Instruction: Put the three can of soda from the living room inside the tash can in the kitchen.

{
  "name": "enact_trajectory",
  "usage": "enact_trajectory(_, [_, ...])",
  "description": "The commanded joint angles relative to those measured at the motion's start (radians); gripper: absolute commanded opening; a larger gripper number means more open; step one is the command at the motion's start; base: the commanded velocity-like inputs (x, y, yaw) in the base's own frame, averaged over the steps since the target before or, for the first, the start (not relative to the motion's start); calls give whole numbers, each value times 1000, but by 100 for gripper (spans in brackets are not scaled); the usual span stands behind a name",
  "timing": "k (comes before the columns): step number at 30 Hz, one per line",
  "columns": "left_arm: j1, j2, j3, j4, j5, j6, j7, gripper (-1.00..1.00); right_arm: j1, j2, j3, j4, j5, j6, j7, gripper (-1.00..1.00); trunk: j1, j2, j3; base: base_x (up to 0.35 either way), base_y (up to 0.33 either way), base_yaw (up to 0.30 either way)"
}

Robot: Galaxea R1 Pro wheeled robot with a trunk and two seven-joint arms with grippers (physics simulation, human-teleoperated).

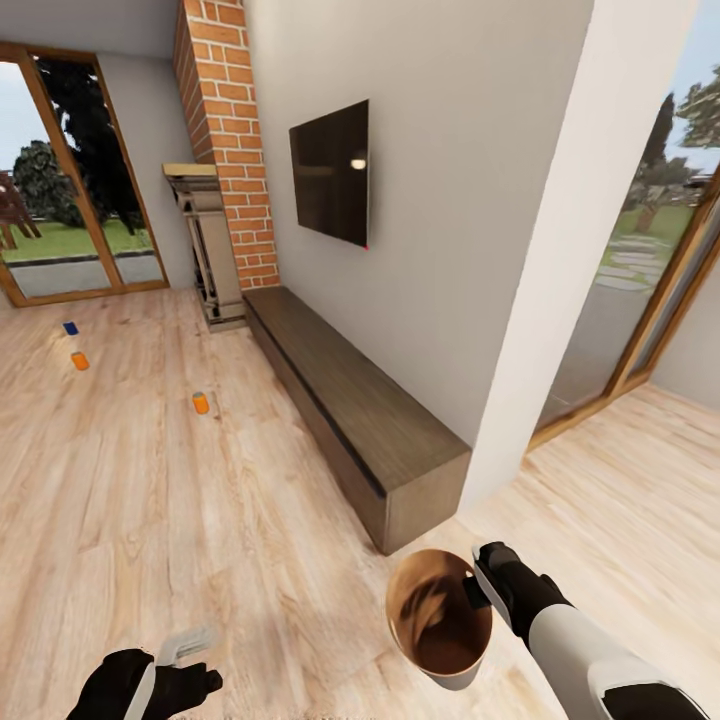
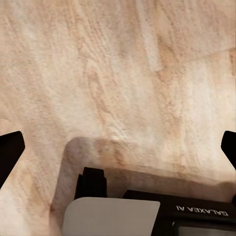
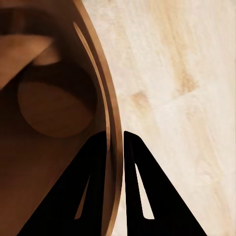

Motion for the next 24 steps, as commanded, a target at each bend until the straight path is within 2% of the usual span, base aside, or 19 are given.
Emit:
enact_trajectory(1, [0,0,0,0,0,0,0,100,0,0,-2,0,-6,-1,4,-100,0,0,-1,0,0,179])
enact_trajectory(12, [0,0,0,0,0,0,0,100,0,0,-3,0,-6,-1,4,-100,0,0,-15,-42,0,167])
enact_trajectory(19, [0,1,0,0,0,0,-1,100,1,-1,-3,-4,-6,-2,5,-100,0,0,-16,-13,0,67])
enact_trajectory(24, [0,1,0,0,0,0,-2,100,2,0,-2,-5,-7,-2,3,-100,0,0,-13,-66,0,198])
